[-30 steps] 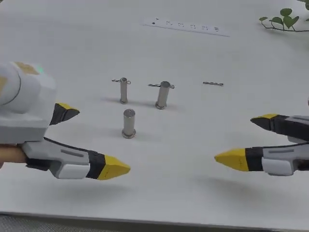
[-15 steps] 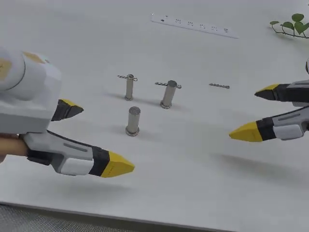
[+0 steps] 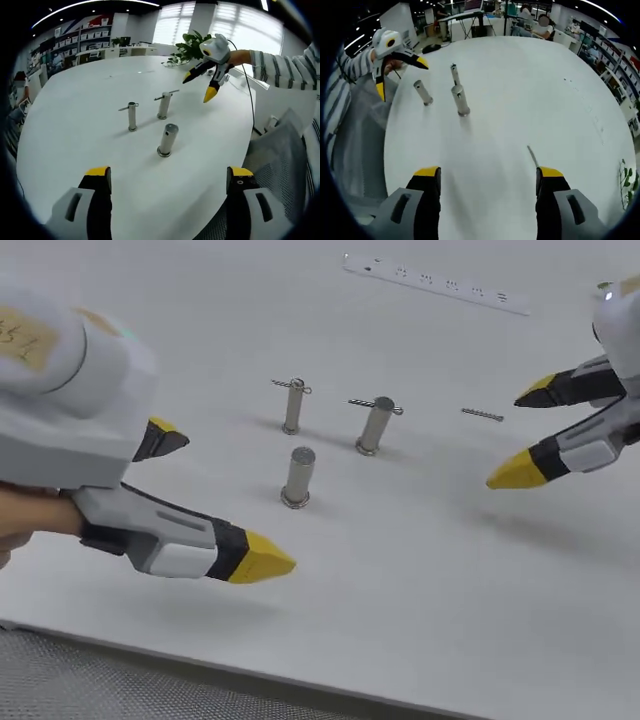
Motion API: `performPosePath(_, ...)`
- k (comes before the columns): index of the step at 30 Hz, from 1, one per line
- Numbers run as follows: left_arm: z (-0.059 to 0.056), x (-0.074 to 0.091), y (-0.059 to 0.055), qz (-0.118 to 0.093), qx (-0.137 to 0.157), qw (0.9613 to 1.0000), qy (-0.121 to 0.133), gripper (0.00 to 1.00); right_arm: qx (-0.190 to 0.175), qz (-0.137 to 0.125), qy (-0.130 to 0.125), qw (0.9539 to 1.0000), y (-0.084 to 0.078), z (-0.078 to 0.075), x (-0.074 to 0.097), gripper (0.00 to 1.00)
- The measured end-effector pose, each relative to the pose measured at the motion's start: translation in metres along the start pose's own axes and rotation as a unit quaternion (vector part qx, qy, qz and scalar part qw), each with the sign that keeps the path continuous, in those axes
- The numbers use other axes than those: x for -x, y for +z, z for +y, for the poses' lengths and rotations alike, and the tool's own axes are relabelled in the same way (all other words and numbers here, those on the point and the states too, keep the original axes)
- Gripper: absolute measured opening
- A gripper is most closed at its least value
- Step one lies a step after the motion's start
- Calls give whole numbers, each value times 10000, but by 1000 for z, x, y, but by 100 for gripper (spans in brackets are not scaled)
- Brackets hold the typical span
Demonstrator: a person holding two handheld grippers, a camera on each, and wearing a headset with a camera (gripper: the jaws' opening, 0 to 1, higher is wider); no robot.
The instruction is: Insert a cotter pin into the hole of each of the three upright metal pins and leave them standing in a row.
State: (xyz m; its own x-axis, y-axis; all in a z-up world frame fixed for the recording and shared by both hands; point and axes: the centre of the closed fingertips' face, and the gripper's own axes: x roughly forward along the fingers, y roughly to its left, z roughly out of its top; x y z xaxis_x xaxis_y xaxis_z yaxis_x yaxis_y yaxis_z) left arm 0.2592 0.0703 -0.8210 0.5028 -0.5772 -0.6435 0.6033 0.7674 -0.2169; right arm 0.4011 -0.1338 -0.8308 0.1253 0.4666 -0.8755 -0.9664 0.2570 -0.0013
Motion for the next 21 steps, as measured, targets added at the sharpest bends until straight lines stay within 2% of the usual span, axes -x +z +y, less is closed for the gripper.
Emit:
performPosePath(2,-5,-1,-3,67,134,9998,-108,97,-1,63,53,10000,0,-2,-4,76)
performPosePath(5,-7,-1,-1,14,124,9998,-152,97,259,178,162,9994,-2,-4,-10,77)
performPosePath(7,-9,-1,0,7,134,9998,-163,97,272,303,232,9989,-6,-6,-15,77)
performPosePath(9,-10,-1,0,18,154,9997,-173,97,279,319,239,9988,-6,-10,-18,76)
performPosePath(13,-13,-2,0,8,192,9995,-234,97,179,354,284,9988,-5,-17,-24,75)
performPosePath(16,-18,-1,2,-68,410,9985,-355,97,151,481,341,9981,-8,-23,-29,75)
performPosePath(19,-19,-1,3,-93,421,9984,-376,96,-46,664,329,9972,-15,-30,-31,75)
performPosePath(21,-19,-1,2,-88,402,9985,-349,96,-126,670,360,9970,-15,-30,-32,74)
